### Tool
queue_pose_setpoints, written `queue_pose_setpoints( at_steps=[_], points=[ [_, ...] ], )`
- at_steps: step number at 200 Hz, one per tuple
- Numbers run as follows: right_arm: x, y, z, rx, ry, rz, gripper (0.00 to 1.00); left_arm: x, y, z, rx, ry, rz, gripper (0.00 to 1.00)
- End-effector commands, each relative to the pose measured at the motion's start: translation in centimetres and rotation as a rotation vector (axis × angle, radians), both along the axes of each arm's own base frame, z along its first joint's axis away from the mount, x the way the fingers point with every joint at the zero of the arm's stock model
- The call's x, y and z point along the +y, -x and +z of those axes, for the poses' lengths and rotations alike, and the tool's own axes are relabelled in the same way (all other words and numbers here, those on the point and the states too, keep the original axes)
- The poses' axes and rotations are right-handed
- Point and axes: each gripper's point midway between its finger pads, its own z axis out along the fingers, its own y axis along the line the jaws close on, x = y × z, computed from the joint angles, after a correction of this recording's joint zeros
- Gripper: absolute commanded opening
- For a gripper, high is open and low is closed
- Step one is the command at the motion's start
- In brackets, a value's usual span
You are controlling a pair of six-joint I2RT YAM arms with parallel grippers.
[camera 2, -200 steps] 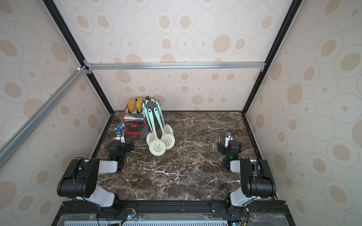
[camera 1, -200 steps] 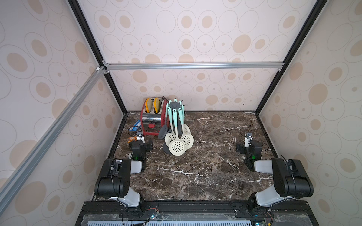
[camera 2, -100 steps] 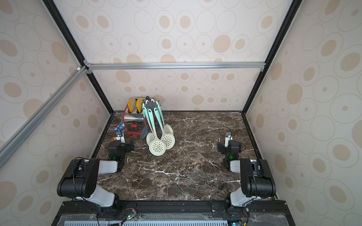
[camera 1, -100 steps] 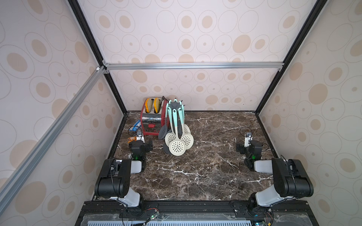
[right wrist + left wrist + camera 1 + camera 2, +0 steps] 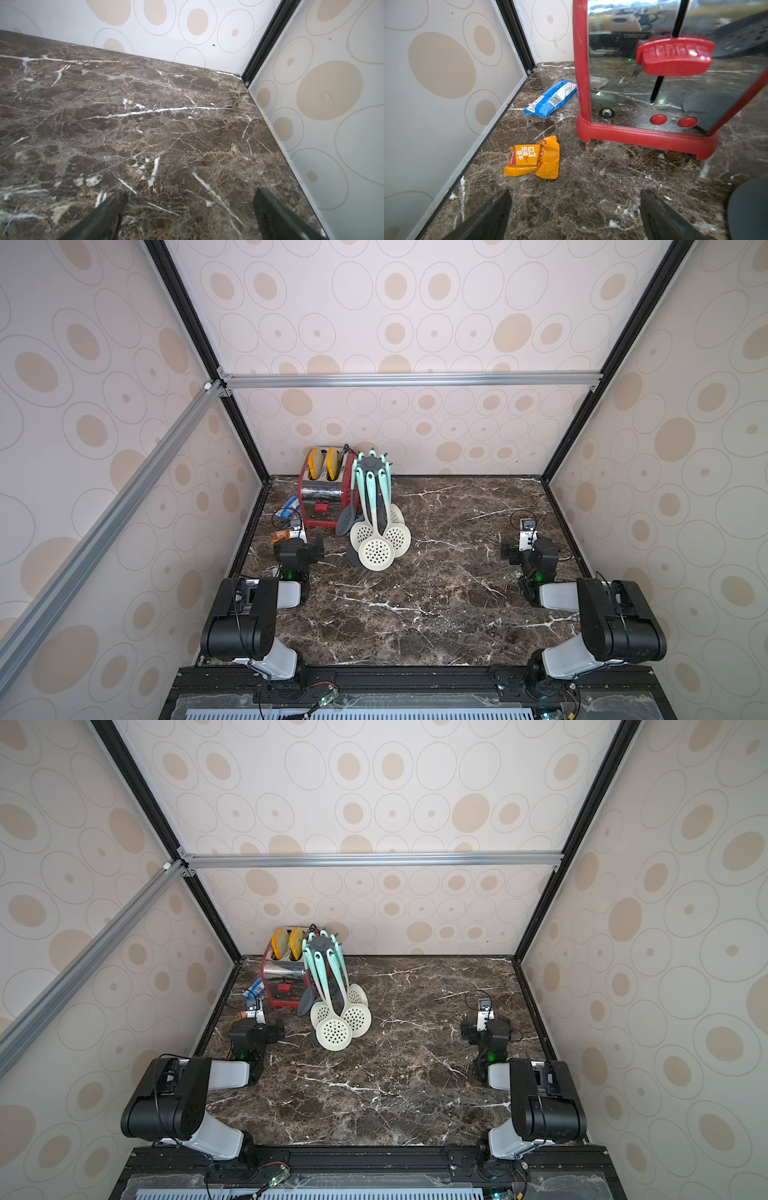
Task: Hang the skimmer on the kitchen utensil rack
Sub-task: Reset both arms
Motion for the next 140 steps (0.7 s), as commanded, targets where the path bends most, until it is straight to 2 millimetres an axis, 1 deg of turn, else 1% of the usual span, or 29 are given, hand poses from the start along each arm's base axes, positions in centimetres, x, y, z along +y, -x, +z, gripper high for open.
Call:
queue_pose_setpoints(
  at_steps=[1,140],
  points=[
    [0.48,0.09,-1.11,0.055,-0.011,0.044,1.0,0.29,-0.23,0.46,-0.012,0.007,0.016,0.99],
    [0.58,-0.01,-1.15,0.065,-0.012,0.049,1.0,0.3,-0.33,0.34,-0.006,0.007,0.015,0.99]
  ],
)
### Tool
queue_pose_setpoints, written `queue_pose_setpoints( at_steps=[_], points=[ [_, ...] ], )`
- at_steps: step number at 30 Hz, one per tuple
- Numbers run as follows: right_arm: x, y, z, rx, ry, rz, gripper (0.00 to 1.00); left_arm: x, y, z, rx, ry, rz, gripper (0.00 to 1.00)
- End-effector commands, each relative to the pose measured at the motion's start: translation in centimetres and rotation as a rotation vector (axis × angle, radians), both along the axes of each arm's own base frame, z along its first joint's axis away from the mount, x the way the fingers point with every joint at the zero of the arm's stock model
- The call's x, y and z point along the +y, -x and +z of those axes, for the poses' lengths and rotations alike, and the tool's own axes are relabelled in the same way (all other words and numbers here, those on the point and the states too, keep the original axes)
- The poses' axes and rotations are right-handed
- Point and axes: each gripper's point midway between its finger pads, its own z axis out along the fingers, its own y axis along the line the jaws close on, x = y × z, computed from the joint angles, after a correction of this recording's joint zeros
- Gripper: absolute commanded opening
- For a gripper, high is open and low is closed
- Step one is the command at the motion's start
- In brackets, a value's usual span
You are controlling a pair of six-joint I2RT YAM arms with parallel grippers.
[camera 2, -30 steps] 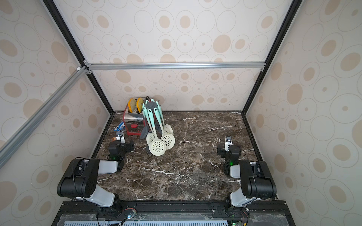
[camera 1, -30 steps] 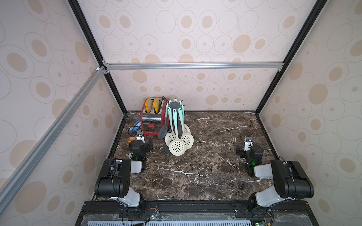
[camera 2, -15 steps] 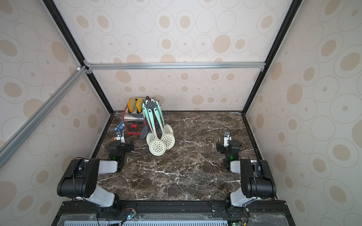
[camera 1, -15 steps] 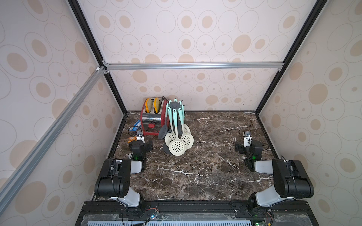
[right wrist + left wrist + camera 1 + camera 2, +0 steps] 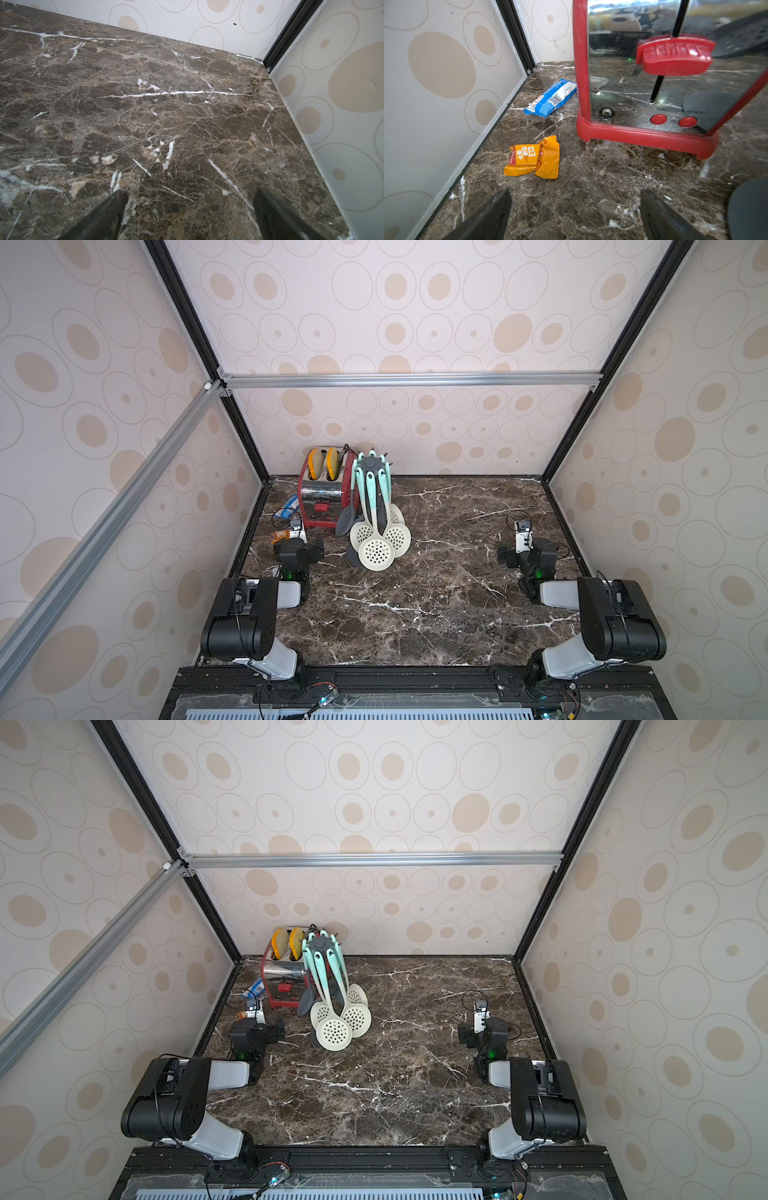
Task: Hang the skimmer on the kitchen utensil rack
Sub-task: Reset both arms
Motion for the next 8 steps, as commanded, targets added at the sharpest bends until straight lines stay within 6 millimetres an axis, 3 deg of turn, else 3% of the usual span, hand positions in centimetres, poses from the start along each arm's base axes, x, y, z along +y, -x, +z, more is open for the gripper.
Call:
queue_pose_setpoints(
  at_steps=[1,8],
  points=[
    [-0.17,-0.35,0.19,-0.003,0.006,0.0,1.0,0.29,-0.33,0.38,-0.007,0.006,0.015,0.99],
    [-0.2,-0.36,0.16,-0.003,0.006,-0.001,1.0,0.21,-0.37,0.37,-0.007,0.004,0.014,0.99]
  ],
)
